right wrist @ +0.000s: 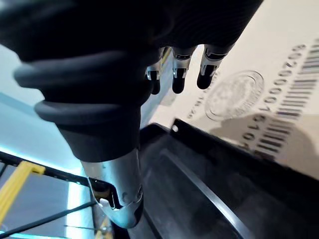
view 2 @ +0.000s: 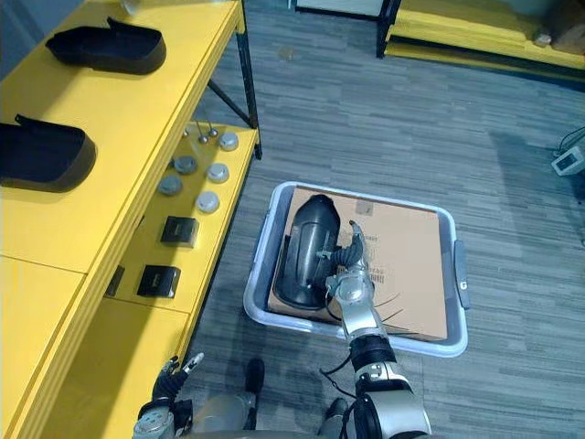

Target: Walk over and take plastic housings, then place them on the shelf

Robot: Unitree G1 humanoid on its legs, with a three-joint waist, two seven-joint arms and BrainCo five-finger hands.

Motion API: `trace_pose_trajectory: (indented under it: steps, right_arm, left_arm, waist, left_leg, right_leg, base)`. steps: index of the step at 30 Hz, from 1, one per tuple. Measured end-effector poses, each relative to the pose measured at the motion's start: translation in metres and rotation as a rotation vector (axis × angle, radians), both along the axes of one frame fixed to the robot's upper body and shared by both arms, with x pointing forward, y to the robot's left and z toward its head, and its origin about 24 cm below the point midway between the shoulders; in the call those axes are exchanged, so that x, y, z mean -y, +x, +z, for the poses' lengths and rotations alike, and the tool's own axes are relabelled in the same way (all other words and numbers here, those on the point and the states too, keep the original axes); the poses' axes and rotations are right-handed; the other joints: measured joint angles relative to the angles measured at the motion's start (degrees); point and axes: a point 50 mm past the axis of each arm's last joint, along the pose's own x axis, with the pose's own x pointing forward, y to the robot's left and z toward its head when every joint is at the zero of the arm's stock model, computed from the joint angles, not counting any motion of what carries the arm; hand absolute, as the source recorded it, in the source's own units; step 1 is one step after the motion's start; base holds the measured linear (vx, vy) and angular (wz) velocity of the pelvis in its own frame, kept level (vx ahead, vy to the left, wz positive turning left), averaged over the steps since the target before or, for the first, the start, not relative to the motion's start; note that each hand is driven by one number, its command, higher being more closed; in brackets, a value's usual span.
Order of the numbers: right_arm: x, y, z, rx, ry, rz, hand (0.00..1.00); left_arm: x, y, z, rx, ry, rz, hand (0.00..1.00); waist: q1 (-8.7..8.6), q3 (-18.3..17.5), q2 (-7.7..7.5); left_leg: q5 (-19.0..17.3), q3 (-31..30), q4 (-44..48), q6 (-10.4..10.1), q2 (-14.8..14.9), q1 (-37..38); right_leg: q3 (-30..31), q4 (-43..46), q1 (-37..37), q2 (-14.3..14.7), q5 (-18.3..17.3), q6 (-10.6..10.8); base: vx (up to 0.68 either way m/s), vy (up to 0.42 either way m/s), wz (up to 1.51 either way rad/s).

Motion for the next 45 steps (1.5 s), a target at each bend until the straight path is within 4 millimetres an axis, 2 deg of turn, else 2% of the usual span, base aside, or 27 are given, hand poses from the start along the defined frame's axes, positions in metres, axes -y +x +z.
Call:
trace_pose_trajectory:
  steps: [7,8,15,20,26,30,37,40,43,45]
  right_arm:
    - [0.009,0.005,-0.002,-0.026,-0.013,-0.054,0.0]
    - [0.012,0.007,0.0,-0.025,-0.02,-0.063,1.0]
    - [0.022,0.017,0.01,-0.003,0.0,-0.11,1.0]
    - [0.025,0.015,0.006,-0.017,0.044,-0.132,1.0]
    - [0.024,0.015,0.005,-0.02,0.098,-0.126,1.0]
    - [0.023,0.015,0.007,0.003,0.128,-0.128,1.0]
    - [0.032,0.002,0.0,0.018,0.141,-0.162,1.0]
    - [0.04,-0.007,0.005,0.072,0.144,-0.186,1.0]
    - [0.046,-0.012,0.016,0.152,0.139,-0.196,1.0]
    - [0.051,-0.017,0.026,0.217,0.126,-0.215,1.0]
  left_arm:
    - [0.001,0.004,0.001,0.01,0.008,0.012,0.0]
    - [0.001,0.005,0.002,0.012,0.01,0.005,0.0]
    - [0.003,0.012,0.002,0.015,0.012,-0.024,0.0]
    - [0.004,0.011,0.001,0.01,-0.002,-0.02,0.0]
    - [0.005,0.013,0.002,0.016,-0.008,-0.022,0.0]
    - [0.005,0.013,0.002,0.015,-0.009,-0.024,0.0]
    - [0.005,0.012,0.001,0.014,-0.011,-0.023,0.0]
    - [0.008,0.014,0.002,0.021,-0.014,-0.031,0.0]
    - [0.015,0.022,0.011,0.078,-0.02,-0.055,0.0]
    - [0.028,0.038,0.03,0.188,-0.027,-0.111,0.0]
  waist:
    - [0.02,1.18,0.35]
    - [0.04,1.37,0.34]
    - [0.03,2.17,-0.33]
    - [-0.15,2.2,-0.38]
    - [-0.34,2.61,-1.16]
    - [-1.32,2.71,-1.33]
    - [-1.48,2.71,-1.34]
    - [-1.78,2.71,-1.34]
    - [-2.88,2.7,-1.33]
    - [-2.94,2.66,-1.35]
  left_leg:
    - [0.64,-1.2,0.37,-0.24,-0.02,-1.36]
    - [0.99,-1.36,-0.09,-0.4,-0.1,-1.39]
    - [3.88,-1.49,-3.55,-0.92,-0.59,-1.19]
    - [4.32,-0.78,-4.78,-0.62,-0.55,-0.02]
    - [4.31,-0.02,-4.78,-0.59,-0.59,0.58]
    - [4.3,-0.22,-4.79,-0.61,-0.62,0.86]
    - [4.26,-0.08,-4.9,-0.63,-0.55,1.48]
    - [4.07,-0.2,-5.0,-0.88,-0.57,1.45]
    - [4.1,-1.01,-5.0,-0.89,-0.61,1.32]
    - [4.1,-1.34,-4.96,-0.88,-0.38,1.22]
  right_leg:
    - [-1.35,0.46,-0.89,0.14,-0.12,0.04]
    - [-1.41,0.44,-1.0,0.13,-0.29,-0.08]
    - [-1.54,0.23,-1.79,0.1,-2.26,0.02]
    - [-0.97,0.03,-1.68,0.09,-2.38,0.12]
    - [0.11,-0.35,-1.28,0.04,-2.32,0.2]
    - [0.12,-0.35,-0.8,0.03,-2.31,0.21]
    - [0.48,-0.28,-0.46,0.01,-2.35,0.24]
    - [0.45,-0.28,-0.46,-0.02,-2.7,0.75]
    - [0.04,-0.28,-0.35,-0.01,-2.91,0.92]
    - [-0.14,-0.28,-0.31,-0.07,-2.88,0.98]
  base:
    - [-0.05,0.001,0.05]
    - [-0.07,0.008,0.09]
    - [-0.04,0.004,0.06]
    - [0.01,0.0,-0.09]
    - [0.05,0.006,-0.05]
    - [0.03,0.004,0.03]
    - [-0.02,0.008,-0.03]
    - [-0.04,0.011,0.02]
    - [-0.01,0.003,0.08]
    - [0.02,-0.004,0.06]
